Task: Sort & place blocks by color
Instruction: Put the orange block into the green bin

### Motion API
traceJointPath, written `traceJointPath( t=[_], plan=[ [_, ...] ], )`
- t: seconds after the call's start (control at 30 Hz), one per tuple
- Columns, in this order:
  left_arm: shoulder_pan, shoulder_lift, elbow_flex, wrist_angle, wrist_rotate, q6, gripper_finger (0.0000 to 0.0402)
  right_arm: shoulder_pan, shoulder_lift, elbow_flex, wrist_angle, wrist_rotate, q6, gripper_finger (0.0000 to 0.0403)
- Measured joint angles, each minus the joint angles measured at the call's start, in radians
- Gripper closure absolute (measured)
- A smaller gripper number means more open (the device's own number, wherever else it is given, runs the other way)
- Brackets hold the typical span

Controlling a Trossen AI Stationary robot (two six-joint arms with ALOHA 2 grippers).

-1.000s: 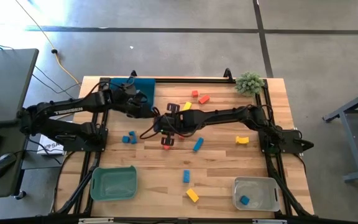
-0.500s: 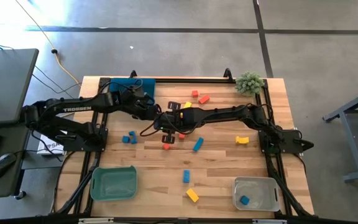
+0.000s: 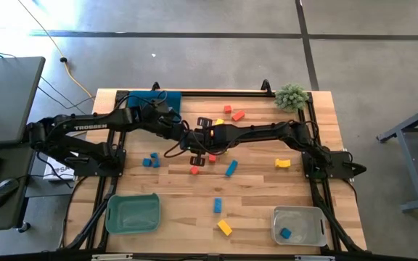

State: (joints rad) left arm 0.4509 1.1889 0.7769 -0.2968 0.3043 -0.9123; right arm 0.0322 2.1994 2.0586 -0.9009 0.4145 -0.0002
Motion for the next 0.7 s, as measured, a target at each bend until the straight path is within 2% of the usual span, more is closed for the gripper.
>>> traceJointPath(
  t=[0.13, 0.4, 0.7],
  plan=[
    [-0.001, 0.0, 0.0, 0.001, 0.003, 0.012, 0.0292, 0.0, 0.0, 0.0, -0.006, 0.002, 0.0, 0.0286],
    [-0.031, -0.02, 0.0, -0.047, -0.006, 0.053, 0.0292, 0.007, 0.0, 0.002, -0.035, -0.008, -0.002, 0.0182],
    [-0.162, -0.099, -0.001, -0.247, -0.124, 0.029, 0.0292, 0.03, 0.0, 0.002, -0.07, -0.011, -0.001, 0.0175]
  ],
)
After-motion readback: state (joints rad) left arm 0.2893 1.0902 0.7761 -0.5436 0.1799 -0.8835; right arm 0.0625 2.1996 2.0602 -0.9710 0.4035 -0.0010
